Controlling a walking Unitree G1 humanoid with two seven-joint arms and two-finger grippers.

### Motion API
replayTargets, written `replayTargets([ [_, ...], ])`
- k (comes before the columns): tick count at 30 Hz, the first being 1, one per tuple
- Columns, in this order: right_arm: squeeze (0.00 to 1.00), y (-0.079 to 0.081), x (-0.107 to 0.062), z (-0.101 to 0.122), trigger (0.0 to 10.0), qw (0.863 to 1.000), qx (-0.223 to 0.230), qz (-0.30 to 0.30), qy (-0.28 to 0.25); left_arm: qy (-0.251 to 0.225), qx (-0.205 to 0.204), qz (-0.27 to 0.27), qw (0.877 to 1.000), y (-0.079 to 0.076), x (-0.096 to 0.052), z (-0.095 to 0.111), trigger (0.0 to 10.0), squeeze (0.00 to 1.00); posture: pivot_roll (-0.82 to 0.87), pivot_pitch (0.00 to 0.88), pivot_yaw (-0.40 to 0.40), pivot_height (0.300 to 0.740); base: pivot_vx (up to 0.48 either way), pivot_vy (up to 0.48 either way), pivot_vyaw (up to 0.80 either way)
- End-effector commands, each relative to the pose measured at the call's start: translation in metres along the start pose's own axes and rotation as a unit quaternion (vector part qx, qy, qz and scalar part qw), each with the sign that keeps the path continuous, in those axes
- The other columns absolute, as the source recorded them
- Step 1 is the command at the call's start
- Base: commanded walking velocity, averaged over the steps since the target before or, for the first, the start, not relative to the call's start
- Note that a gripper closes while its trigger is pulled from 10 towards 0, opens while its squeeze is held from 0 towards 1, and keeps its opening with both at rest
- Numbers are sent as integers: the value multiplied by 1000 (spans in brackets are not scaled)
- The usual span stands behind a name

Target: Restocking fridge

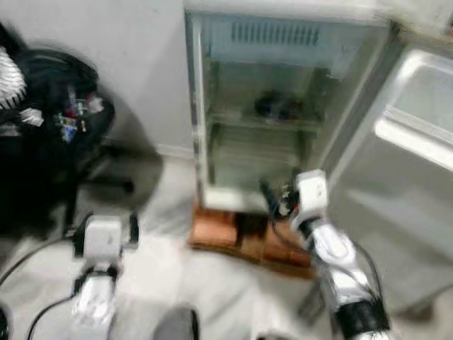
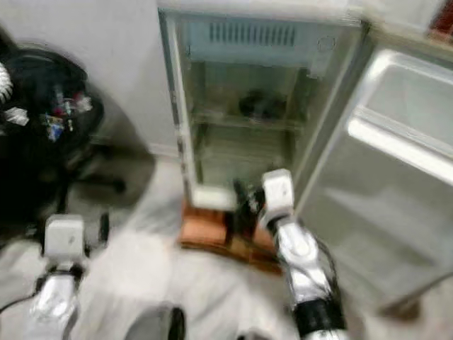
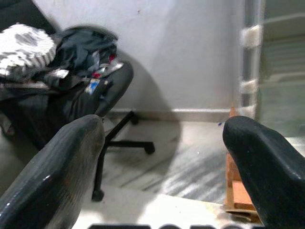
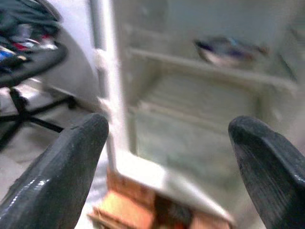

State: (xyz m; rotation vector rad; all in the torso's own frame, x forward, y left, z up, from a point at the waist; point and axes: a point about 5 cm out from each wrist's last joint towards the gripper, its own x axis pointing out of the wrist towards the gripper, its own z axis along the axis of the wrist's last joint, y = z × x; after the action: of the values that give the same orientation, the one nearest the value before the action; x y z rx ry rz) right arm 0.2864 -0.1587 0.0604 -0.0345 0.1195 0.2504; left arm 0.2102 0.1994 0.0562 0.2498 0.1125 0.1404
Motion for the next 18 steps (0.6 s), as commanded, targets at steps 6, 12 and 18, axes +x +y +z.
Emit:
replayTargets([
  [6,0,-8,-2,1,10000,998,57,-31,9,-18,-6,-16,1000,-3,7,7,10000,0,40,35,-3,740,-84,0,0],
  [12,0,0,-2,-2,10000,999,12,-30,13,-29,-4,-33,999,-7,6,9,10000,0,43,29,-5,740,0,-55,0],
  [18,0,-7,-1,-4,10000,997,41,-54,23,-29,-3,-37,999,-8,6,8,10000,0,46,24,-7,740,0,-294,0],
])
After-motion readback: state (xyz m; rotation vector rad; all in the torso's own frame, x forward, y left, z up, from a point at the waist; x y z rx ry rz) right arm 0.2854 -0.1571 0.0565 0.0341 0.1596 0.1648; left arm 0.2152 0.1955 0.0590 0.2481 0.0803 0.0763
